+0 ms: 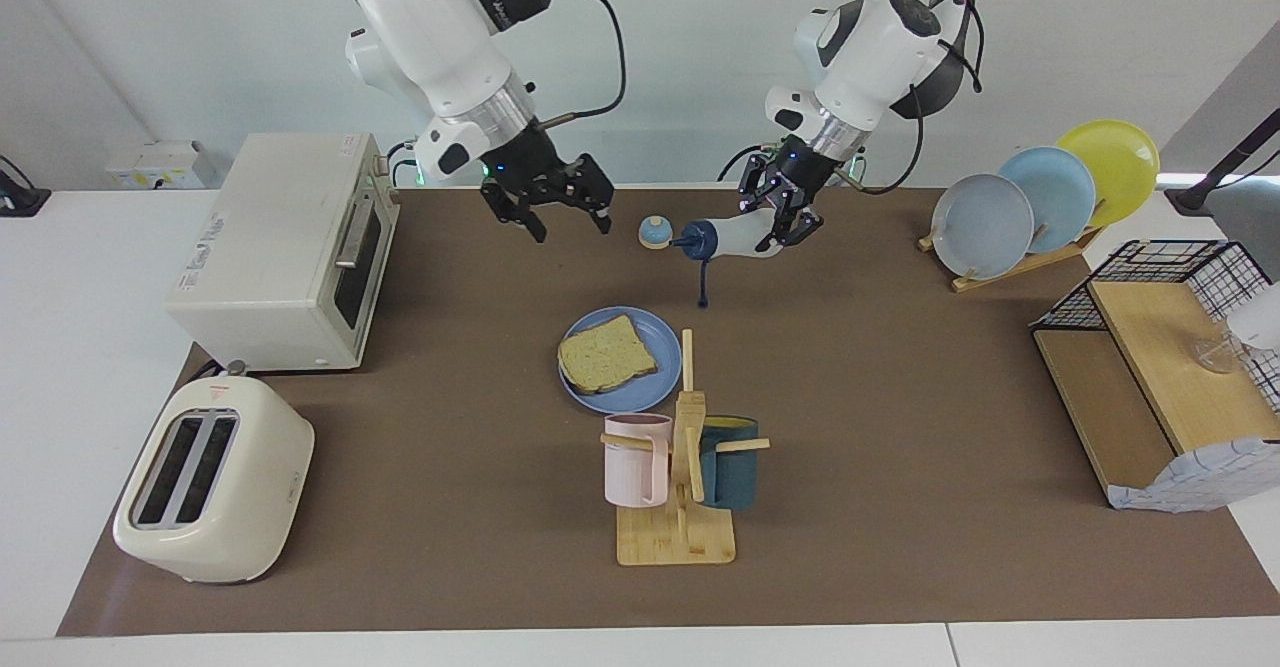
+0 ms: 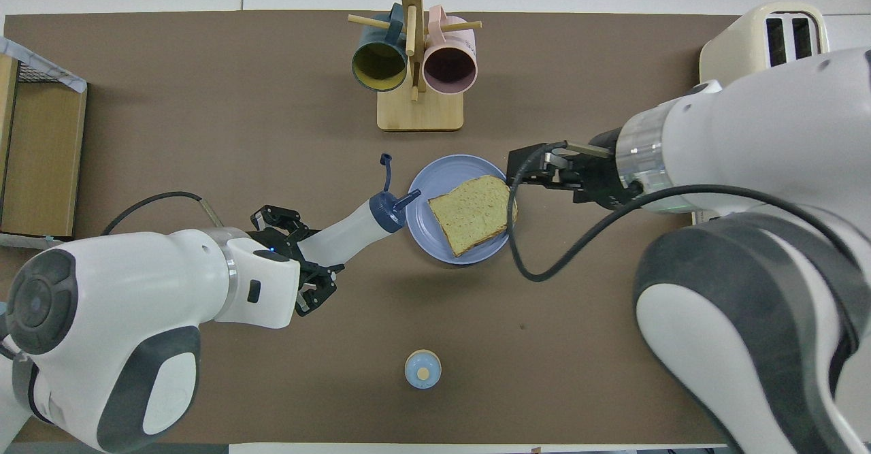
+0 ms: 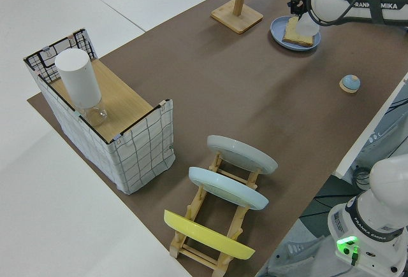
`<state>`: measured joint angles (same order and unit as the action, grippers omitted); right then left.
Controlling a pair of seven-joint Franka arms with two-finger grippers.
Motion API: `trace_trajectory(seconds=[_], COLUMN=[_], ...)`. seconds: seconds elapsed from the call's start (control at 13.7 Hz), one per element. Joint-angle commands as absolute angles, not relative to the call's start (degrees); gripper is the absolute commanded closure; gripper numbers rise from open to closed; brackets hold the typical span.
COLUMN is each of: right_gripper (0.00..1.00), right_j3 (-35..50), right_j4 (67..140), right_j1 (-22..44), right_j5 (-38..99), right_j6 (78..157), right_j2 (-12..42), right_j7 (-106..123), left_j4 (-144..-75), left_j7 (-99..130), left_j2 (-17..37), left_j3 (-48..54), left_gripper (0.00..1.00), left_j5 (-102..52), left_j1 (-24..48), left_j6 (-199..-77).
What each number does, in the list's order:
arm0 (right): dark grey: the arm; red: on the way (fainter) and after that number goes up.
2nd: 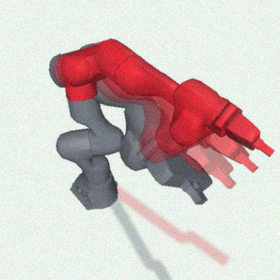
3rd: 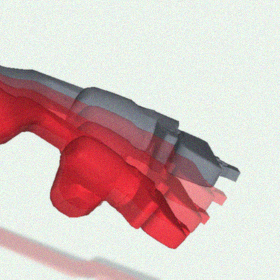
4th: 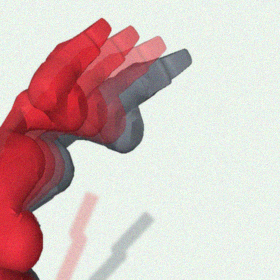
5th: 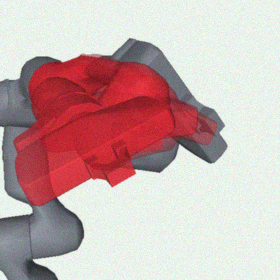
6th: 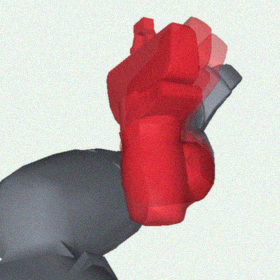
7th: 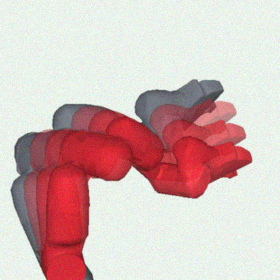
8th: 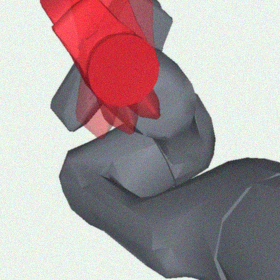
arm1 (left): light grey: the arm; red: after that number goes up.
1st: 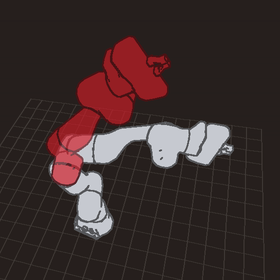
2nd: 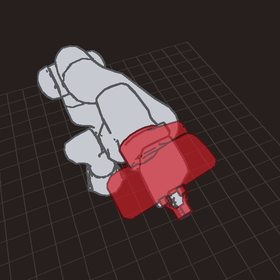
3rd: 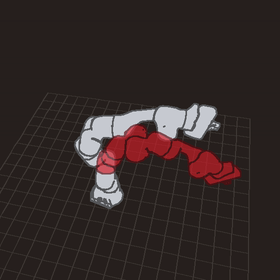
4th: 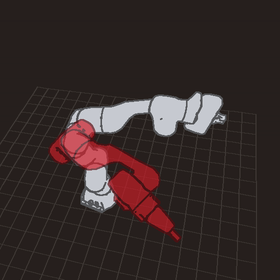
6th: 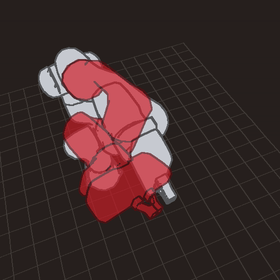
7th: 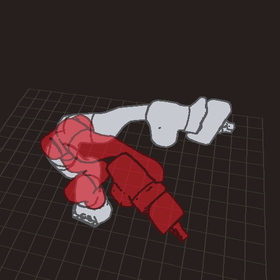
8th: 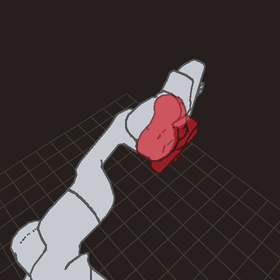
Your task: Put bread on plate and add seasoning
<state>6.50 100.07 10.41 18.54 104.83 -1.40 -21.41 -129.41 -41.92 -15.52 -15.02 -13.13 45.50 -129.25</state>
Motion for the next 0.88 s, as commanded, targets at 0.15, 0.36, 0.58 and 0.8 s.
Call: trace_trajectory(seconds=[0.15, 0.36, 0.58, 0.8], right_gripper=[0.0, 0.0, 0.0, 0.0], right_j3=[5.11, 2.74, -0.6, -1.05], right_j4=[98.35, 96.78, 93.7, 93.51], right_j1=[5.52, 4.4, 4.39, 3.61], right_j5=[4.87, 0.88, -0.79, -1.06], right_j6=[94.85, 90.9, 89.47, 89.21], right_j2=[-1.41, -1.15, 0.17, 0.18], right_j7=[-6.86, -4.5, -1.15, 1.14], left_j4=[-113.93, -107.25, -101.43, -96.71], left_j7=[-35.53, -34.46, -31.91, -31.73], left_j2=[-1.08, 4.73, 10.97, 15.8], left_j3=[-13.28, -13.27, -13.36, -13.36], left_gripper=[1.0, 1.0, 1.0, 1.0], left_j5=[-2.49, 3.06, 8.86, 17.02], left_j1=[46.66, 47.81, 50.88, 54.04], left_j6=[-119.28, -112.61, -107.77, -100.75])
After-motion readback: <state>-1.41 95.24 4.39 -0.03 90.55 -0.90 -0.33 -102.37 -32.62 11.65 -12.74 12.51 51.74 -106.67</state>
